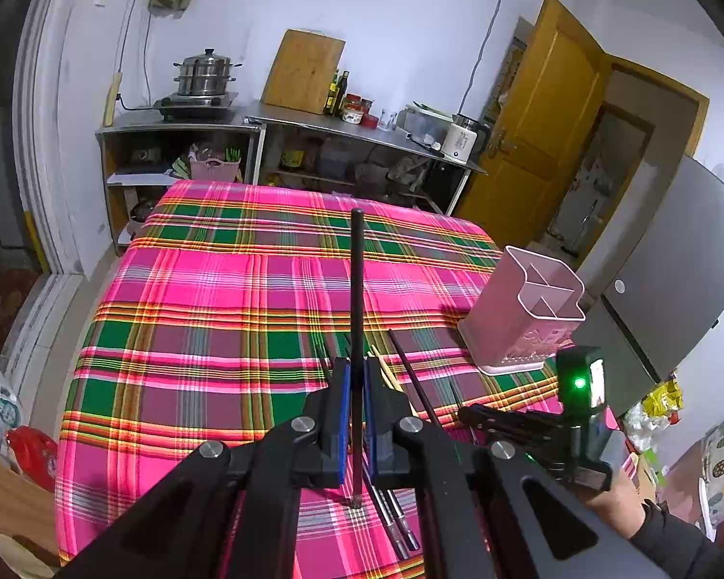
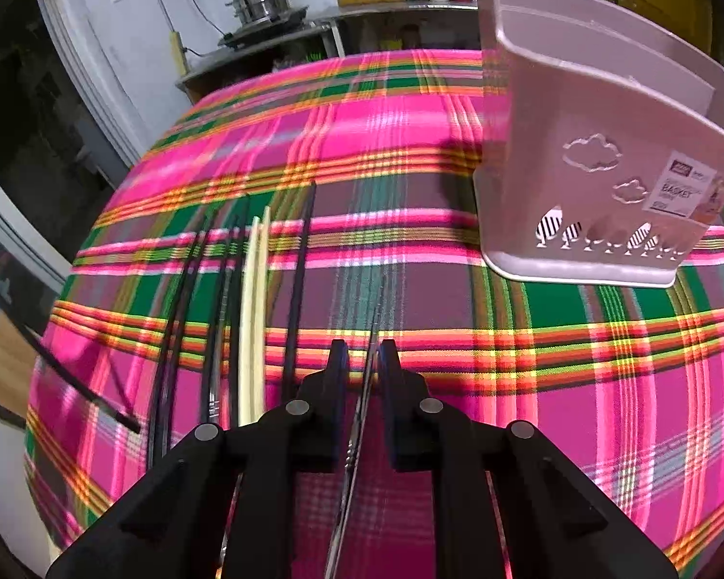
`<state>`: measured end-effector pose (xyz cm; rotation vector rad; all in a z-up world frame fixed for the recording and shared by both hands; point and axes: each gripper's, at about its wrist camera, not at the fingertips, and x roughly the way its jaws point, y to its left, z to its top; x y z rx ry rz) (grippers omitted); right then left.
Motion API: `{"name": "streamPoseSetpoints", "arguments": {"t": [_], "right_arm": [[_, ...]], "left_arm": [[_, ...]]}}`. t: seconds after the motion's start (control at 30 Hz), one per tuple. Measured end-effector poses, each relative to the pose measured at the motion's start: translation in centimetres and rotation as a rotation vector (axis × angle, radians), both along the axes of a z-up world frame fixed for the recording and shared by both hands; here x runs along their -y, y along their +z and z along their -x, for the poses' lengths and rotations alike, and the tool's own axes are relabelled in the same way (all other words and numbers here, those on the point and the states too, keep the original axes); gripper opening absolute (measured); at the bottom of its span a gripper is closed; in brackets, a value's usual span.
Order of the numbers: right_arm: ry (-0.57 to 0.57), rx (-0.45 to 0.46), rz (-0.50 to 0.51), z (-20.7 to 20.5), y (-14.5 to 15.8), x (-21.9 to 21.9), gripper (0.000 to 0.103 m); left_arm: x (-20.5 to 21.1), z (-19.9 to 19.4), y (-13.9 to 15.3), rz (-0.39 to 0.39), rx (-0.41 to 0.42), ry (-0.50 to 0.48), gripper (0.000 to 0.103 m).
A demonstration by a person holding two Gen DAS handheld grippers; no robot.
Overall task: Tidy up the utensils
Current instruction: 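Lift the metal utensil with the right tool while the left tool lifts the black chopstick, then drop the metal utensil into the pink holder while the left tool drops its chopstick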
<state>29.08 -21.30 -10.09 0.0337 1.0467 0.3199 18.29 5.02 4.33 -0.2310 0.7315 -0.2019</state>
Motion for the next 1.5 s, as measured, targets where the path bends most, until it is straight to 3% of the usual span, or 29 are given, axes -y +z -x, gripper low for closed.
{"name": "streamPoseSetpoints", "arguments": {"t": [0.2, 0.3, 0.5, 1.13, 1.5], "right_arm": [[0.012, 0.0, 0.026, -0.6, -0.4, -0.5, 0.013], [0.019, -0.001, 0.038, -0.7, -0.5, -0.7, 0.008], [0.031, -0.005, 0.011, -1.1, 0.2, -0.9, 0.006], [0.03, 0.18, -0.088, 4.1, 9.1, 2.3, 0.005], [0.02, 0.249, -0.129, 6.8, 12.1, 3.9, 0.005]], "left_arm": [[-0.1, -0.2, -0.1, 0.003, 0.001, -0.002, 0.005], [-0.1, -0.2, -0.1, 0.004, 0.001, -0.003, 0.005], [0.0, -0.3, 0.0, 0.004, 0.001, -0.005, 0.005], [2.0, 1.7, 3.2, -0.003, 0.067, -0.043, 0.005], [3.3, 2.3, 5.0, -0.002, 0.09, -0.073, 0.005]]}}
